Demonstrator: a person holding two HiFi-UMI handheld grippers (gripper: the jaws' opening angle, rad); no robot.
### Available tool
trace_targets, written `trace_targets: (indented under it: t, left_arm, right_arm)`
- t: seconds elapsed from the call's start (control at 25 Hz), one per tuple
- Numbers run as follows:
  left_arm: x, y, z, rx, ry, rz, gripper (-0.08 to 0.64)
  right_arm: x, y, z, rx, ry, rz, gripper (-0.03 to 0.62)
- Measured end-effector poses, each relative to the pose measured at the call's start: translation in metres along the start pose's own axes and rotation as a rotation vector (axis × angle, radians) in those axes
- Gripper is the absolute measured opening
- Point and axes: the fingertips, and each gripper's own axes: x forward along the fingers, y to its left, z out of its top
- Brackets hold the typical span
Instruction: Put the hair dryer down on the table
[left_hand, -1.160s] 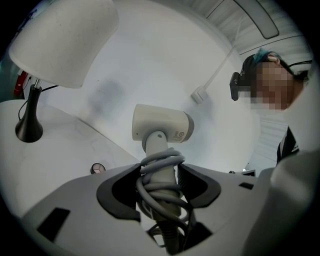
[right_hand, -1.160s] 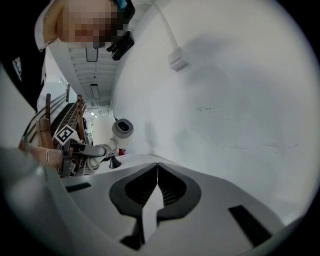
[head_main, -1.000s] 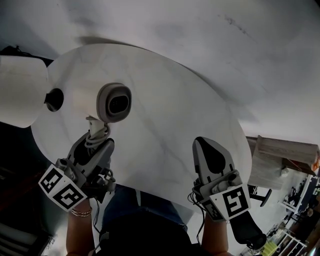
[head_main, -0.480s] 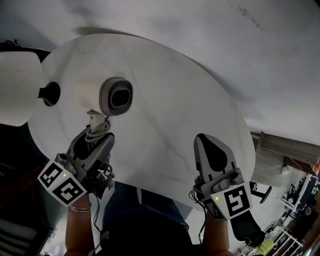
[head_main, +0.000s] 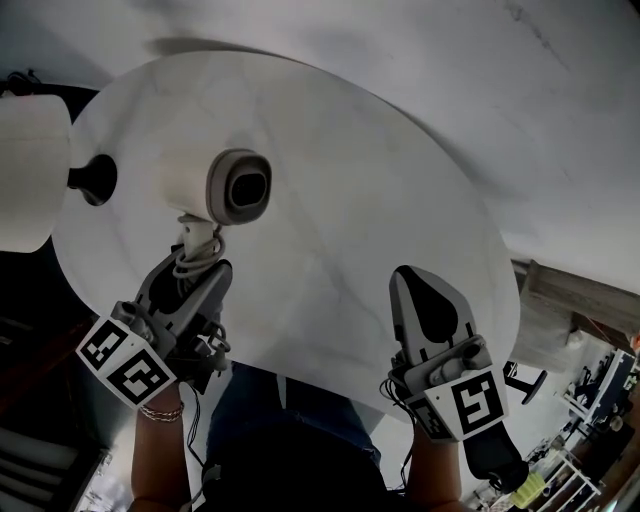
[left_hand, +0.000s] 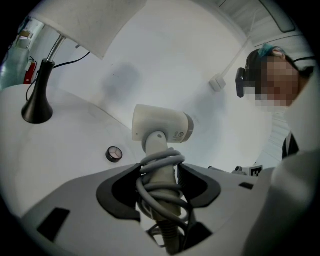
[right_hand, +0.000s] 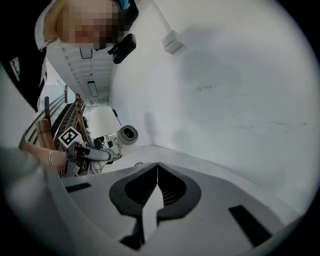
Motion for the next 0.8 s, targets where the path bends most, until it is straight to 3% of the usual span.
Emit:
trace_targets:
  t: [0.8]
  left_arm:
    - [0.015, 0.027, -0.020, -0.015, 0.057, 0.055, 0.241]
  right_arm:
    - [0.010, -0.008, -0.024, -0.007, 0.040, -0.013, 0.018]
